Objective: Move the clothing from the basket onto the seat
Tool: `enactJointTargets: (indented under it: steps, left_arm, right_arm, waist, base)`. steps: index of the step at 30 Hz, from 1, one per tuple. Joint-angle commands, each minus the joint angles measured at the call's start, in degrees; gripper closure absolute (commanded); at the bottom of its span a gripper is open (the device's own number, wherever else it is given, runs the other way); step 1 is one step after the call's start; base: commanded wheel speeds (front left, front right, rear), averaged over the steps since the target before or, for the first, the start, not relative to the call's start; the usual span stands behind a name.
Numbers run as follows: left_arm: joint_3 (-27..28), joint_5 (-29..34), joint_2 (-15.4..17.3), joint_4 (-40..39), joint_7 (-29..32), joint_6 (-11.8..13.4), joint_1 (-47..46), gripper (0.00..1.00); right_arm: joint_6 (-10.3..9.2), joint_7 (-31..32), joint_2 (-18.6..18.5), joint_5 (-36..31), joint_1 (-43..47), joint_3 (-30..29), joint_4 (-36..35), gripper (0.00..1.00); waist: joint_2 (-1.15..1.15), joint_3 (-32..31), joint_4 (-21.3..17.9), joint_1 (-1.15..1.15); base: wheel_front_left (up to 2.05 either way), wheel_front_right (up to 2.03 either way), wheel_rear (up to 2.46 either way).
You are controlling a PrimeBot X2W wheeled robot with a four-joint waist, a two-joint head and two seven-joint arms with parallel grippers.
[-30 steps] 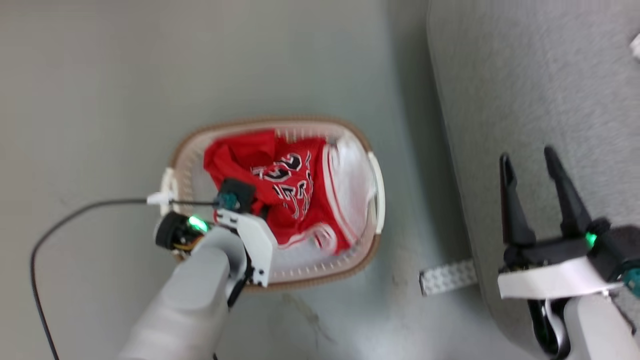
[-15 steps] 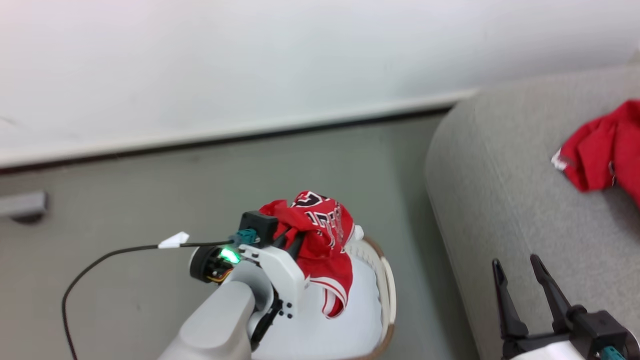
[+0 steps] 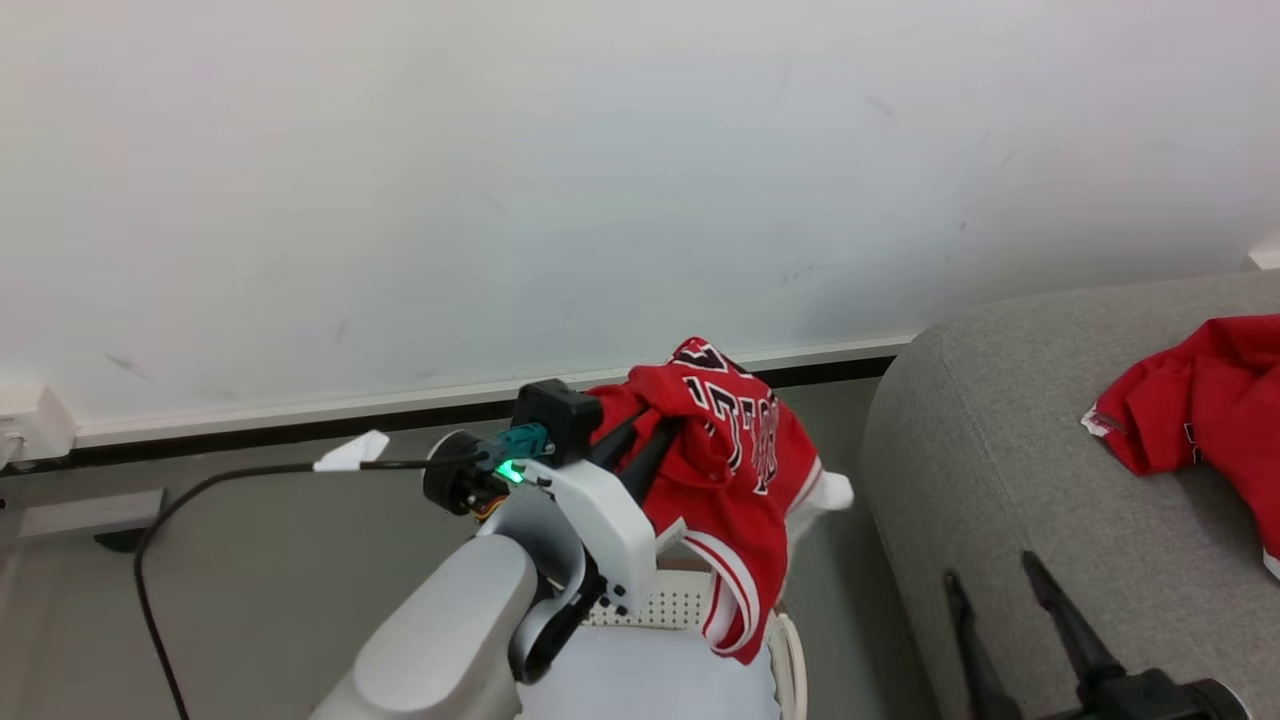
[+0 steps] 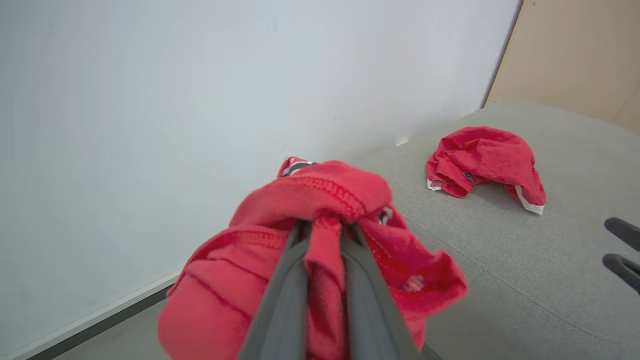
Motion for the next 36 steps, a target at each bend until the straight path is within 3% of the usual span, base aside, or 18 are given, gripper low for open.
enactJointTargets:
  steps: [1, 9, 14, 27, 31, 32, 34, 36]
  left_arm:
    - [0.1, -0.6, 0.8, -2.4, 0.8, 0.6, 1.2, 1.00]
    - [-0.7, -0.9, 3.2, -15.2, 5.9, 3.2, 4.6, 1.00]
    - [-1.4, -0.5, 4.0, -19.1, 7.8, 4.0, 5.4, 1.00]
    - [-5.1, -0.6, 1.9, -23.3, 10.2, 3.5, 5.2, 1.00]
    - [-6.1, -1.2, 0.8, -23.2, 10.5, 2.8, 4.9, 1.00]
    - [-6.3, -1.3, 0.7, -23.0, 10.5, 2.6, 4.9, 1.00]
    - [-6.7, -1.6, 0.3, -22.5, 10.4, 2.5, 5.0, 1.00]
    - [-6.9, -1.5, 0.3, -22.2, 10.3, 2.6, 5.5, 1.00]
  right_arm:
    - [0.03, 0.1, 0.0, -1.2, 0.4, 0.9, -0.9, 0.00]
    - [0.03, 0.1, -1.7, -5.4, -2.8, 10.6, -3.8, 0.00]
    - [0.03, 0.1, -2.2, -6.7, -5.7, 16.0, -1.7, 0.00]
    - [0.03, 0.1, -0.1, -18.0, -19.4, 17.1, 13.8, 0.00]
    - [0.02, 0.1, 0.0, -16.9, -22.9, 18.2, 16.8, 0.00]
    - [0.02, 0.1, -0.1, -16.6, -23.5, 18.5, 17.3, 0.05]
    - [0.01, 0.1, -0.1, -14.4, -24.2, 18.6, 16.9, 1.00]
    - [0.01, 0.1, -0.1, -12.5, -24.3, 18.7, 16.8, 1.00]
  waist:
    - [0.00, -0.1, 0.0, 0.02]
    - [0.00, 0.1, -0.2, 0.02]
    - [0.00, 0.4, 0.0, 0.02]
    - [0.00, 0.6, 1.7, 0.02]
    - [0.00, 0.4, 2.8, 0.02]
    - [0.00, 0.3, 3.1, 0.02]
    - [0.00, 0.2, 3.7, 0.02]
    - [0.00, 0.2, 4.1, 0.02]
  base:
    - [0.00, 0.00, 0.00]
    - [0.00, 0.00, 0.00]
    - [0.00, 0.00, 0.00]
    - [0.00, 0.00, 0.00]
    - [0.00, 0.00, 0.00]
    - [0.00, 0.00, 0.00]
    - [0.00, 0.00, 0.00]
    - [0.00, 0.00, 0.00]
